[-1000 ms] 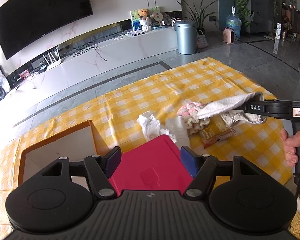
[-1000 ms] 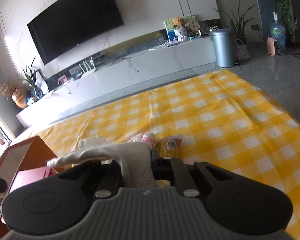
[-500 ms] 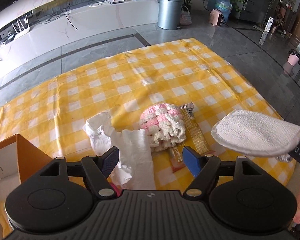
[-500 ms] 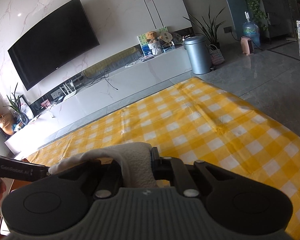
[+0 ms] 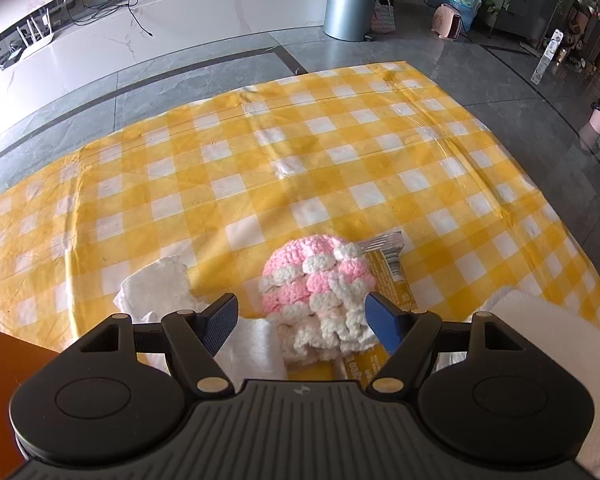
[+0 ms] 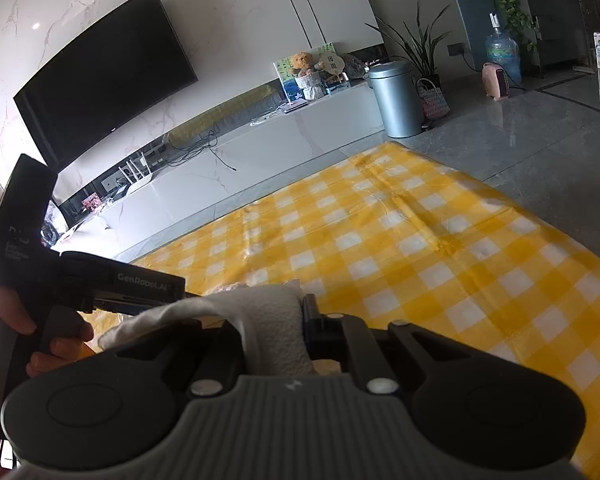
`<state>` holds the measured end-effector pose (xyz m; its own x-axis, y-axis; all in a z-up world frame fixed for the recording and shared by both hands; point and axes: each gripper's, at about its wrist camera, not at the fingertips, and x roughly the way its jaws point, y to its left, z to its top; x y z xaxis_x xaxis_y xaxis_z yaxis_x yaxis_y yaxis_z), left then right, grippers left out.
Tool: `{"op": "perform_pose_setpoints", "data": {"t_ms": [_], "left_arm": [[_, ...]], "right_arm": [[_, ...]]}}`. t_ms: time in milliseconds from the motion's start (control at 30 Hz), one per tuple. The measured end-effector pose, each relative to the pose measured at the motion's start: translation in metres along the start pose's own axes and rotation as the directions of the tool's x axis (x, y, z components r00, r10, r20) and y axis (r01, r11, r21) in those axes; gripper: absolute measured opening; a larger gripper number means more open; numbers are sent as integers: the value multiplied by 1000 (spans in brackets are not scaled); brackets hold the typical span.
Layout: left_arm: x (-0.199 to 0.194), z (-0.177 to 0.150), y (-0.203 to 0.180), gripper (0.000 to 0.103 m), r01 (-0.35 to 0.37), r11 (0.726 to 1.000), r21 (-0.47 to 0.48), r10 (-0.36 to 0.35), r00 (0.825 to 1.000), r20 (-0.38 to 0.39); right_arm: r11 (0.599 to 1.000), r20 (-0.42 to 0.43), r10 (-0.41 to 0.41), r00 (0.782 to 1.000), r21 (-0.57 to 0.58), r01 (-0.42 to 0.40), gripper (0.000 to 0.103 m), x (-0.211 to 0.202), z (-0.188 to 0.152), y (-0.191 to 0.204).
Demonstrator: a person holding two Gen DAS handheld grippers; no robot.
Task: Organize soft objects
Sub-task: 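Grasp the pink-and-white crocheted plush with the left tool while right tool holds towel, then carry the plush with left tool while right tool carries towel to the box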
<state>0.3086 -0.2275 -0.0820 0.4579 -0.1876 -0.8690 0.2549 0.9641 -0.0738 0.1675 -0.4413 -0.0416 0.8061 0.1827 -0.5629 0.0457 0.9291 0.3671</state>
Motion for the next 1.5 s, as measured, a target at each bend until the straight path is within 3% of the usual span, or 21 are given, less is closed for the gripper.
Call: {"op": "perform_pose_setpoints", "data": {"t_ms": [100,267,433,533,600,667,800,933,1067,1267,1400,1500], "left_arm": [[15,7,0,86,23,999,-45,-23,1000,7],[42,12,-6,94,1,1000,-26,-1,999,-37],[58,9,-7,93,-24,999,-45,21,998,-64],[54,5,-10,77,-19,1000,-15,18,999,-26],[50,5,-15,57,-38,999,6,38,999,-24],[44,7,-19,46,-37,999,22,37,999,-28],[29,3,-27,39,-62,997,46,61,998,26],[4,0,-21,38,8,1000,5,-8,994,111],[-31,-4,-19,39,27,1000,4,-27,966,255],[-87,-14,-3,39,90,995,-44,-67,923,380],[-124,-26,4,39,97,993,-68,-55,889,455],[-148,-36,14,39,161,983,-91,-96,864,494]], "right_arm": [[1000,-10,-5,1000,12,5,6,2,-1,-4],[1000,-33,-22,999,10,23,6,9,-3,-5],[1000,-46,-22,999,12,23,6,12,-3,-5],[1000,-52,-27,998,10,28,6,14,-4,-5],[1000,-53,-30,998,8,30,6,15,-4,-5],[1000,-52,-31,998,5,31,6,15,-3,-4],[999,-46,-36,998,-3,36,6,13,-4,-2],[999,-30,-32,999,-11,31,6,8,-2,1],[999,-17,-40,999,-20,40,6,5,0,6],[999,0,-32,999,-34,32,6,0,2,12],[999,8,-38,999,-36,38,6,-3,3,14],[999,18,-32,999,-39,33,6,-7,3,17]]}}
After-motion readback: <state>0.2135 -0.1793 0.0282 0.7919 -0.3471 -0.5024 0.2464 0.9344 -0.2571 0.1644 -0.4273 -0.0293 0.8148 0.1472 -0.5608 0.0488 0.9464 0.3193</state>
